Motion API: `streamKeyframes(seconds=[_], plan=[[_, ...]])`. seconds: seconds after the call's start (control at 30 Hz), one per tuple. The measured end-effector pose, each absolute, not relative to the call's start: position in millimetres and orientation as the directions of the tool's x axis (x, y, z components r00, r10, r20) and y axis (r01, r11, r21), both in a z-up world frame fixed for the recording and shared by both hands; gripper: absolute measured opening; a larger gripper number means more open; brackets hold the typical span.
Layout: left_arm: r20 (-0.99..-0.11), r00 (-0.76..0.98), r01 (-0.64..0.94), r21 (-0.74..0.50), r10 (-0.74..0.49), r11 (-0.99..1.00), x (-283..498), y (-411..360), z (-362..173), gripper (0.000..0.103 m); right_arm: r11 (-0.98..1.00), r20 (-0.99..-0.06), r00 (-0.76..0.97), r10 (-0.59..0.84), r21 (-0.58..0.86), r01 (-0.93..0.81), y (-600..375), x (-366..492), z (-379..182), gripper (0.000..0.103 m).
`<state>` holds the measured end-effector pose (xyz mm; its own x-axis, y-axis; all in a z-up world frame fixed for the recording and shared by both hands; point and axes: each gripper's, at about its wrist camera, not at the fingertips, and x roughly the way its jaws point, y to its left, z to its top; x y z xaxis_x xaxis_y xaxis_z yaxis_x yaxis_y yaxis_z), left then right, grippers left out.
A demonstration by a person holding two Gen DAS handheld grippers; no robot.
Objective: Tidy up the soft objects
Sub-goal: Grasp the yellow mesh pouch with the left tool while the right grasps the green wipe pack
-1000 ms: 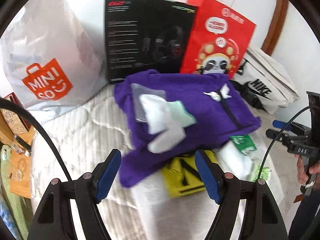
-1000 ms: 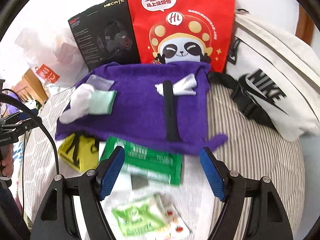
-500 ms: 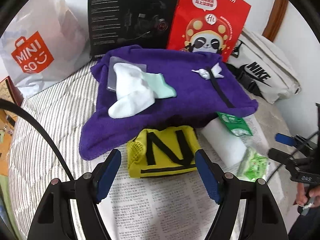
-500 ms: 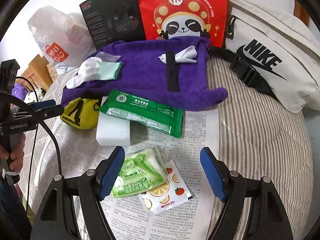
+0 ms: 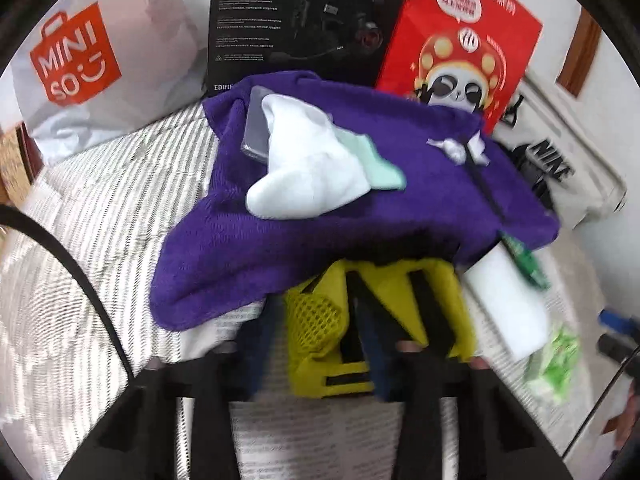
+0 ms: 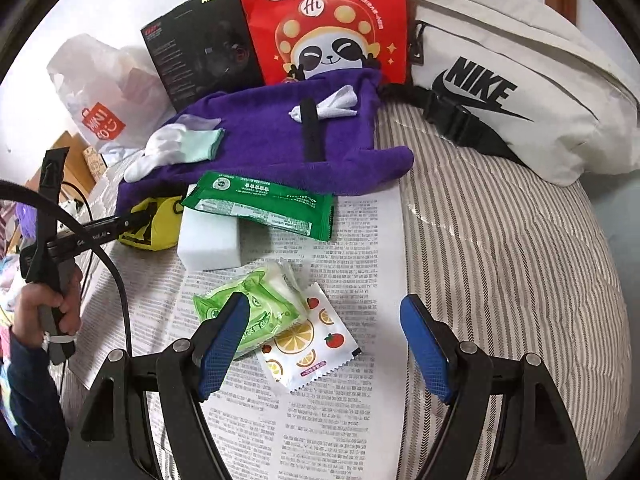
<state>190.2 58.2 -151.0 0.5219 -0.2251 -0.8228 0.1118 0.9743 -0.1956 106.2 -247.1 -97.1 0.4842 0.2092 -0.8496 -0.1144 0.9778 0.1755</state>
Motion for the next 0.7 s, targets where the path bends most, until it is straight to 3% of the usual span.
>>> streamKeyframes(seconds=[0.43, 0.53, 0.7], plan=[[-0.795, 0.585, 0.149, -0.093, -0.164, 0.984, 179, 42, -155, 0.029, 0.944, -0.824, 0.464, 0.326, 0.259, -0.205, -230, 106, -110, 0.078], [-0.794, 0.586, 0.151, -0.089, -0.161, 0.985, 179, 42, -155, 0.03, 0.934, -0.824, 0.454, 0.34, 0.24, -0.264, -215, 106, -116, 0.085], [-0.792, 0.585, 0.152, -0.103, -0.173, 0.983, 179, 45, -155, 0.03, 0.927, -0.846, 0.423, 0.325, 0.197, -0.318, -196, 111, -134, 0.086]])
